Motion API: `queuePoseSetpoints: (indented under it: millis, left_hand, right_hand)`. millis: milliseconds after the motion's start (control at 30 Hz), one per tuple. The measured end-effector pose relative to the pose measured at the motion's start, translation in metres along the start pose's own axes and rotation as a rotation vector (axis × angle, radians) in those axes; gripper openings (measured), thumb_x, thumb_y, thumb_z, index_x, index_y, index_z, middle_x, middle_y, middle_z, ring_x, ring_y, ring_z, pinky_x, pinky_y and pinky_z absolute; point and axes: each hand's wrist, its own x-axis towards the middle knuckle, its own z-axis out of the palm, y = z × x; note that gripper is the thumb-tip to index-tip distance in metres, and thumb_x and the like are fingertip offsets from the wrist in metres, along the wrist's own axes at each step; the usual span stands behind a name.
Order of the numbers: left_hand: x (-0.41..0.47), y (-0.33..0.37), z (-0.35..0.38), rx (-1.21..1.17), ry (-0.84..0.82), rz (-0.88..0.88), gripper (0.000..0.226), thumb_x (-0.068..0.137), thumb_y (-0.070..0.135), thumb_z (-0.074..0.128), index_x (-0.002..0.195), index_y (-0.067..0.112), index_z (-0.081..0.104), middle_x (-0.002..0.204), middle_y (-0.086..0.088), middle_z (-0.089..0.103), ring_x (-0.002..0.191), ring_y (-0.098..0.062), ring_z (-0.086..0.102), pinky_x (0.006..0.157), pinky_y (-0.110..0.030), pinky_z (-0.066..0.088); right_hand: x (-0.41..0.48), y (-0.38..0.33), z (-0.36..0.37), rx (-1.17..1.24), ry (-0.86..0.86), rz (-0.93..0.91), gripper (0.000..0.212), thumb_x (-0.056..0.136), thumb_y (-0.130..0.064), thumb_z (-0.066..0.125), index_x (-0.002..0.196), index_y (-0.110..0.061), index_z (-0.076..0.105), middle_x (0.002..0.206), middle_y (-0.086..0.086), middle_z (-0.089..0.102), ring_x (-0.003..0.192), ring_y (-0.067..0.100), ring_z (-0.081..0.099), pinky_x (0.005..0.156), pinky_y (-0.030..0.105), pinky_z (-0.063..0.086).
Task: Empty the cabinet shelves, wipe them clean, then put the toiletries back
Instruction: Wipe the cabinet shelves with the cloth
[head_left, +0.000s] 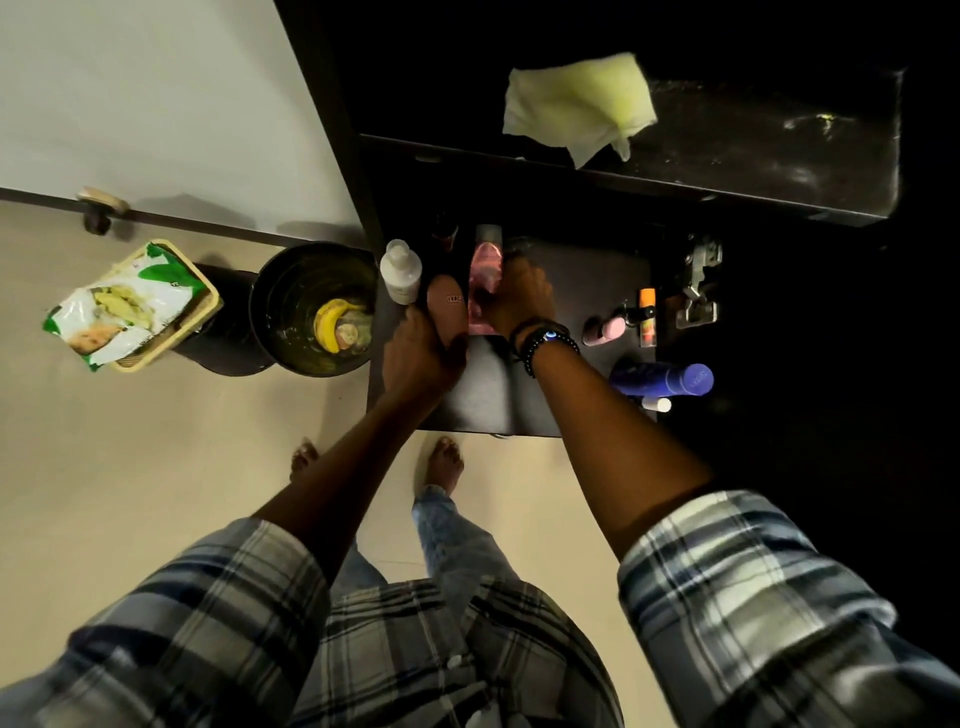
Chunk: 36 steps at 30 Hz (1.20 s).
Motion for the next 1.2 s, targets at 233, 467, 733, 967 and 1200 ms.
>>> queuePoseSetpoints:
  millis: [233, 467, 733, 967, 1200]
  left_hand:
    - [0.000, 0.024, 0.010, 0.017, -0.096, -0.003, 0.049, 0.090, 0.031, 0.059, 0.126, 0.001, 0.044, 0.122, -0.019, 0.055, 0.111, -0.034, 0.054, 0.081, -0.031, 0.040]
    - [0.012, 0.063, 0.037, 0.038, -0.134, 0.052, 0.047, 0.092, 0.033, 0.055, 0.127, 0.004, 0.048, 0.126, -0.016, 0.057, 0.113, -0.032, 0.057, 0.087, -0.034, 0.048]
    - [0.033, 0.093, 0.064, 0.169, -0.184, 0.160, 0.047, 0.094, 0.029, 0.052, 0.131, 0.003, 0.041, 0.134, -0.018, 0.049, 0.122, -0.034, 0.050, 0.095, -0.038, 0.045]
    - [0.041, 0.104, 0.075, 0.156, -0.222, 0.163, 0.045, 0.094, 0.028, 0.053, 0.131, 0.004, 0.043, 0.137, -0.015, 0.048, 0.126, -0.031, 0.045, 0.100, -0.037, 0.039]
    - [0.039, 0.098, 0.071, 0.020, -0.253, 0.196, 0.048, 0.094, 0.030, 0.046, 0.135, 0.006, 0.042, 0.137, -0.015, 0.049, 0.128, -0.030, 0.044, 0.103, -0.035, 0.035]
  right_hand:
    - [0.008, 0.004, -0.045, -0.200, 0.047, -0.097, 0.032, 0.096, -0.024, 0.049, 0.117, 0.000, 0.056, 0.122, 0.025, 0.057, 0.113, 0.042, 0.054, 0.091, 0.042, 0.045]
    - [0.032, 0.047, -0.111, -0.411, -0.018, -0.075, 0.044, 0.100, -0.039, 0.041, 0.141, -0.022, 0.044, 0.149, 0.012, 0.041, 0.136, 0.032, 0.039, 0.111, 0.038, 0.032]
    - [0.041, 0.071, -0.119, -0.431, 0.022, 0.049, 0.070, 0.090, -0.069, 0.030, 0.131, -0.017, 0.053, 0.133, 0.015, 0.055, 0.123, 0.036, 0.051, 0.105, 0.042, 0.036]
    - [0.044, 0.072, -0.120, -0.569, -0.042, 0.067, 0.062, 0.097, -0.056, 0.026, 0.120, -0.009, 0.059, 0.121, 0.015, 0.062, 0.114, 0.035, 0.056, 0.094, 0.038, 0.041]
    - [0.045, 0.076, -0.117, -0.454, 0.018, 0.063, 0.060, 0.095, -0.062, 0.027, 0.070, -0.017, 0.056, 0.116, 0.014, 0.066, 0.112, 0.031, 0.058, 0.093, 0.032, 0.040]
